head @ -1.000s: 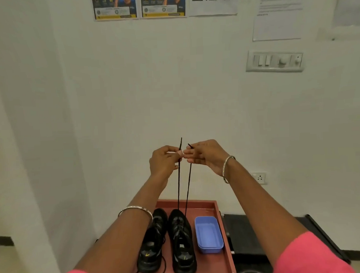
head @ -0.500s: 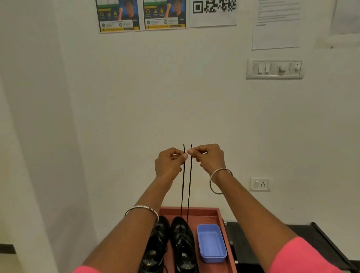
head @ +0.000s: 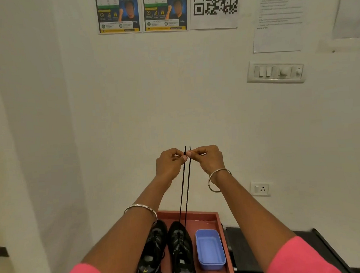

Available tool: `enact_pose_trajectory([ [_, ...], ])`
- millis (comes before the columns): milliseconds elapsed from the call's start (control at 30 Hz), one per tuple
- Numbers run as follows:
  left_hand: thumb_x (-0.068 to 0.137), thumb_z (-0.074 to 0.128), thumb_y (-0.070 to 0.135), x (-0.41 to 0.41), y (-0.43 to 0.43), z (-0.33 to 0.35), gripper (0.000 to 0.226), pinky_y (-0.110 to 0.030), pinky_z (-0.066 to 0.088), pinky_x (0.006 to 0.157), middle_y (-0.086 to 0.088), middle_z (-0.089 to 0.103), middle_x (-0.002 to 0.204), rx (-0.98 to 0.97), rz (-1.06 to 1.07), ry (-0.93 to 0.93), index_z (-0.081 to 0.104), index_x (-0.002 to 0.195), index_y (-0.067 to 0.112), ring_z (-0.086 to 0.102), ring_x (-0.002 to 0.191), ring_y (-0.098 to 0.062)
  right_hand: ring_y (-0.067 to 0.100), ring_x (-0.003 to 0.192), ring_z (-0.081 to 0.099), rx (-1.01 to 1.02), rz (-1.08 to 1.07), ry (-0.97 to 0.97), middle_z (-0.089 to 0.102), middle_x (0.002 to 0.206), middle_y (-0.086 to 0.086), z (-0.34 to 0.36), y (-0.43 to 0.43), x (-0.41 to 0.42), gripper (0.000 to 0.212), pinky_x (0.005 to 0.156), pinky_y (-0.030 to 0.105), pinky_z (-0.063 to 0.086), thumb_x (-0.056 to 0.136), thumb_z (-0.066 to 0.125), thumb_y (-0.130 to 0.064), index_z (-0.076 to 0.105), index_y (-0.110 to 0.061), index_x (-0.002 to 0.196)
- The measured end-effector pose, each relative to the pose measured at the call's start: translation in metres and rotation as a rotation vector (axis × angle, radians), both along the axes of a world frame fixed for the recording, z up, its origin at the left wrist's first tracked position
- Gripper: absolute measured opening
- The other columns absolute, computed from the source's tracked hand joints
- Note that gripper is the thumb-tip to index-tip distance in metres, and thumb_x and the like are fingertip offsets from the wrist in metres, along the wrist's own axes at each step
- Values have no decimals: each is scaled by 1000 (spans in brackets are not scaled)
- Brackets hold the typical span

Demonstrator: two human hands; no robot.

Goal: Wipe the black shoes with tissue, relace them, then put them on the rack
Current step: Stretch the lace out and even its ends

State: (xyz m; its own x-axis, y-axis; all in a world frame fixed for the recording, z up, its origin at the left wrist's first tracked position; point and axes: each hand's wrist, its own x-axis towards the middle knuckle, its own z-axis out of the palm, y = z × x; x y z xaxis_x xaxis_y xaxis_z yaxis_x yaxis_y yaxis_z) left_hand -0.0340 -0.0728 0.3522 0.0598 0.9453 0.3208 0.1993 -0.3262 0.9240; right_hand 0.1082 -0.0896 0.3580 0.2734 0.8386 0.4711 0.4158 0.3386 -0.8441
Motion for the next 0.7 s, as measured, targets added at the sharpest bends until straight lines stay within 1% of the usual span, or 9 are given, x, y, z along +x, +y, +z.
enact_pose_trajectory([
  [33, 92, 69, 21, -2, 1, 0, 10, -17, 44, 70, -3, 75, 92, -20, -30, -18, 72, 100, 14, 71, 90, -12, 0, 80, 68, -11, 17, 38, 76, 79, -9, -2, 1, 2, 11, 77, 21, 54, 81, 82, -30, 82, -19, 85],
  [100, 94, 67, 20, -7, 3, -2, 12, -25, 51, 81, -3, 76, 90, -75, -128, -88, 73, 102, 13, 73, 87, -13, 9, 80, 73, -46, 79, 153, 77, 82, -1, -7, 1, 4, 12, 82, 31, 58, 85, 79, -28, 81, -16, 83],
  [133, 95, 66, 18, -10, 3, -3, 13, -30, 54, 86, -4, 76, 90, -109, -197, -133, 74, 104, 12, 72, 86, -15, 11, 78, 73, -69, 126, 219, 78, 84, 3, -9, 0, 5, 13, 83, 33, 59, 87, 77, -25, 80, -12, 86],
  [200, 95, 65, 15, -14, 2, -7, 17, -32, 57, 89, -6, 74, 92, -192, -333, -233, 73, 108, 7, 70, 87, -17, 15, 75, 72, -136, 214, 364, 76, 86, 9, -14, -1, 4, 16, 87, 37, 57, 90, 74, -22, 78, -7, 93],
  [300, 93, 66, 12, -16, 2, -11, 24, -30, 57, 89, -9, 74, 94, -342, -456, -390, 70, 115, 3, 69, 84, -17, 20, 76, 65, -227, 348, 608, 72, 87, 13, -19, -3, 2, 21, 90, 37, 58, 88, 75, -18, 74, -1, 101],
  [367, 92, 68, 11, -15, 3, -13, 27, -31, 57, 89, -9, 74, 96, -431, -494, -461, 69, 118, 3, 70, 83, -16, 19, 74, 66, -261, 401, 692, 71, 84, 11, -21, -3, 1, 21, 89, 36, 59, 87, 74, -16, 72, 0, 100],
  [500, 90, 70, 12, -15, 5, -12, 19, -32, 56, 88, -6, 74, 91, -506, -497, -480, 73, 108, 7, 69, 80, -14, 16, 73, 67, -277, 458, 694, 71, 84, 9, -22, -3, 4, 27, 87, 33, 59, 87, 74, -17, 71, 4, 104],
  [600, 89, 72, 13, -15, 8, -10, 15, -31, 56, 85, -6, 74, 90, -482, -485, -440, 73, 103, 11, 70, 79, -13, 15, 74, 68, -268, 452, 627, 72, 84, 8, -18, -2, 8, 31, 84, 32, 59, 87, 75, -18, 71, 6, 106],
  [700, 86, 75, 12, -13, 8, -8, 14, -29, 57, 76, -8, 75, 89, -416, -388, -395, 73, 100, 11, 70, 78, -14, 19, 79, 67, -244, 445, 538, 72, 86, 12, -16, -2, 10, 26, 79, 29, 58, 88, 74, -22, 75, 1, 99],
])
